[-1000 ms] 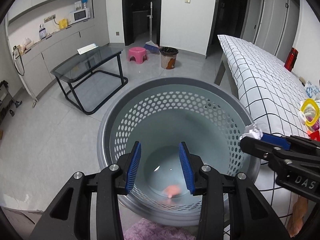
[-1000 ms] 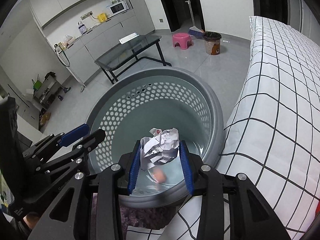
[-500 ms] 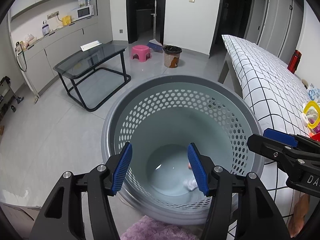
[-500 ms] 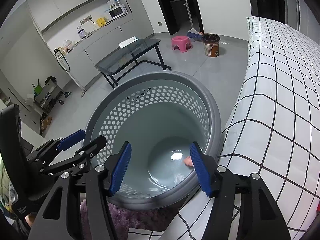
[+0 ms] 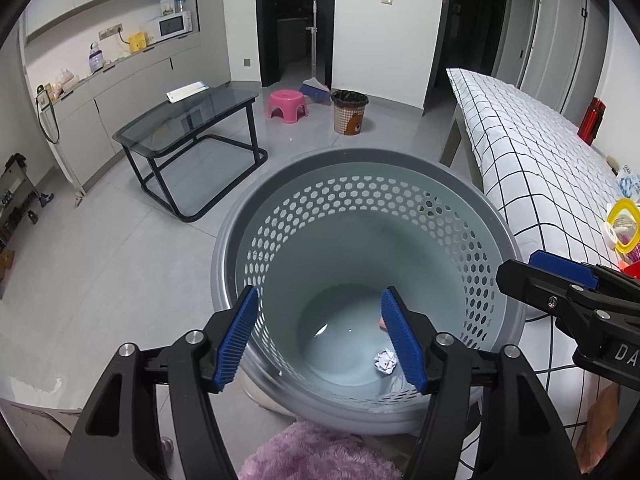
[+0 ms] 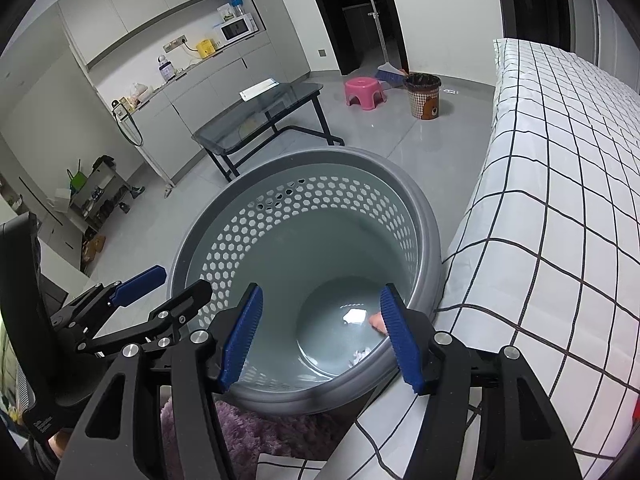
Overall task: Collect trash
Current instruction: 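Move both tools back over the bed toward the red bag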
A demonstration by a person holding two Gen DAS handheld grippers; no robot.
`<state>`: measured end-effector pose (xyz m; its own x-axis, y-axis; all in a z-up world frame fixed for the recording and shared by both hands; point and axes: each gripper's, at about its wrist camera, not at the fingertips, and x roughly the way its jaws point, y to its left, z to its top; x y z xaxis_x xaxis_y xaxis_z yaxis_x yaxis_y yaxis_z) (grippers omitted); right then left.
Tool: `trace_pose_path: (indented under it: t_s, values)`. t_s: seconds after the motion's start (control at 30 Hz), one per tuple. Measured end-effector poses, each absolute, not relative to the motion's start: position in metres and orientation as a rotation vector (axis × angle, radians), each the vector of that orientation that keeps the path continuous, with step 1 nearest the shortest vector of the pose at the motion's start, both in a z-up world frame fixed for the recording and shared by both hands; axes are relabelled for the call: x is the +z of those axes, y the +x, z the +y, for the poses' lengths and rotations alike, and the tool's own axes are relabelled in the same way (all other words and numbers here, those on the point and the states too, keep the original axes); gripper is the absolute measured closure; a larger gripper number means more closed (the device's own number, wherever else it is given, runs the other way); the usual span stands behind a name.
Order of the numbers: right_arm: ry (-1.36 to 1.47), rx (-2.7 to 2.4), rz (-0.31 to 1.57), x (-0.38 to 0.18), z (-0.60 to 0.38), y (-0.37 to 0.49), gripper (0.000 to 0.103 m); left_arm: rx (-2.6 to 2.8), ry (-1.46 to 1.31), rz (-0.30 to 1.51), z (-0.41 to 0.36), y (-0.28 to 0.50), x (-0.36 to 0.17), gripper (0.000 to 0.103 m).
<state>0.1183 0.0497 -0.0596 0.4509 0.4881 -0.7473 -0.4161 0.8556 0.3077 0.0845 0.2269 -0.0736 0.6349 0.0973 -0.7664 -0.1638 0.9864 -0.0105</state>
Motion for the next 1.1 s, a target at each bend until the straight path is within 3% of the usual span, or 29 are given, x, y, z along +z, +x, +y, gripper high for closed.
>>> trace_pose_path:
  t_s: [0.4,0.8,1.1]
  values:
    - [0.085,0.545,0.905,-0.043,0.032,0.09,0.041,0.152,-0.059,0.839,0.212,0.059,-0.053,0.03]
    - [0.118,0.438,0.852,-0.035,-0.045,0.024,0.037,0.07,-0.042,0.792,0.165,0.033,-0.031,0.02]
    - [0.096,0.32,0.795,-0.028,-0.115,-0.031,0.037,-0.025,-0.047,0.788,0.11,0.026,-0.026,0.019]
